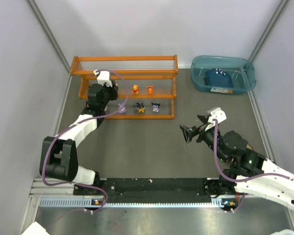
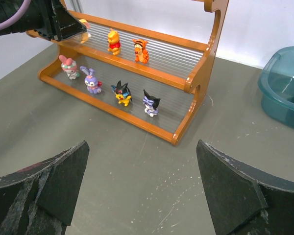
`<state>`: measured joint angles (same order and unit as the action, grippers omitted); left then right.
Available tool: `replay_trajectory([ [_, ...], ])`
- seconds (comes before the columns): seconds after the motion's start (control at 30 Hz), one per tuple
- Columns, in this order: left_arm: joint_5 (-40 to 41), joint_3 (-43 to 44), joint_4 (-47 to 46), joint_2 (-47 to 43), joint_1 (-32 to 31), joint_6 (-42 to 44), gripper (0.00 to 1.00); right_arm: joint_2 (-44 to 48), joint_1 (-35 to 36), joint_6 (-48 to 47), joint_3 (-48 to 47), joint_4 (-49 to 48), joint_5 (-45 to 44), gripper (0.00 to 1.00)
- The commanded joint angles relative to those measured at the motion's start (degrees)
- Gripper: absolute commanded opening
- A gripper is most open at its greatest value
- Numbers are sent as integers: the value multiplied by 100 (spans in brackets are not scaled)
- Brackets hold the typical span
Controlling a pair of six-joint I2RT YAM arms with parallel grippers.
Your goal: Place and organize the plastic toys onto the shelf
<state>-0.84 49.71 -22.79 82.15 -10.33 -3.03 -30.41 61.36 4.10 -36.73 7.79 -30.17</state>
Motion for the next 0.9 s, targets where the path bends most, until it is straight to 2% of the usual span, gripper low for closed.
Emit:
replay_trajectory([
  [0.0,-57,135,-218,29,40,-31,44,44,51,-6,-1,-85,-120,92],
  [0.53,-39,161,-200,-138,40,-154,58,71,51,12,-1,-85,-103,92],
  [0.87,-179,153,-191,-699,40,-286,70,27,51,3,-45,-76,-59,92],
])
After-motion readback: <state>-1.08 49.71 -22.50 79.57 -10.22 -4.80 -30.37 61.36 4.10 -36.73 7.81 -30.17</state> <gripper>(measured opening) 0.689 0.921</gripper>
